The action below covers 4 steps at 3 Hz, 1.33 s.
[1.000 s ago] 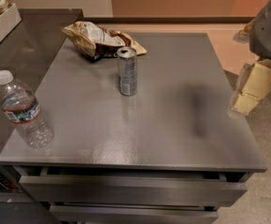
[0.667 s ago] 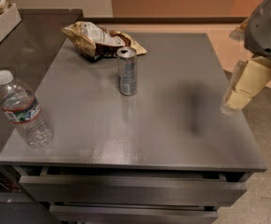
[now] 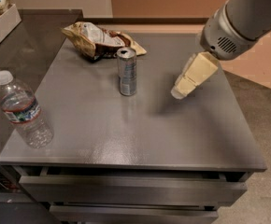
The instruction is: Knock redbull can over
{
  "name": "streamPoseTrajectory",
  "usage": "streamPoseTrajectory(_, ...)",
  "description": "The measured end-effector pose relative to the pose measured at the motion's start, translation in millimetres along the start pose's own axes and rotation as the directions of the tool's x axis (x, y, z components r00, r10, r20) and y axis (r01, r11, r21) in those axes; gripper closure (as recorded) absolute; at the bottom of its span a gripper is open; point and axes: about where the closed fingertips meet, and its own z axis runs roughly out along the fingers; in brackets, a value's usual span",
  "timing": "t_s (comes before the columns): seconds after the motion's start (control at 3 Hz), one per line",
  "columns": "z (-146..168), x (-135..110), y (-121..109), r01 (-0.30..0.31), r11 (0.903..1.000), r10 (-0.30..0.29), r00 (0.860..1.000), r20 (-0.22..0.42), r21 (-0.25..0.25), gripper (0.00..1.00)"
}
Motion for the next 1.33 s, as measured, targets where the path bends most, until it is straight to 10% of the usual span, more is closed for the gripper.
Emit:
streamPoseTrajectory(0.67, 54.7, -37.3, -7.4, -0.062, 0.9979, 0.064, 0.989, 0.134, -0.019, 0.0)
streamPoseTrajectory(1.33, 94.6, -96.6, 0.6, -0.064, 0.992, 0.095, 0.949, 0.301, -0.109, 0.0)
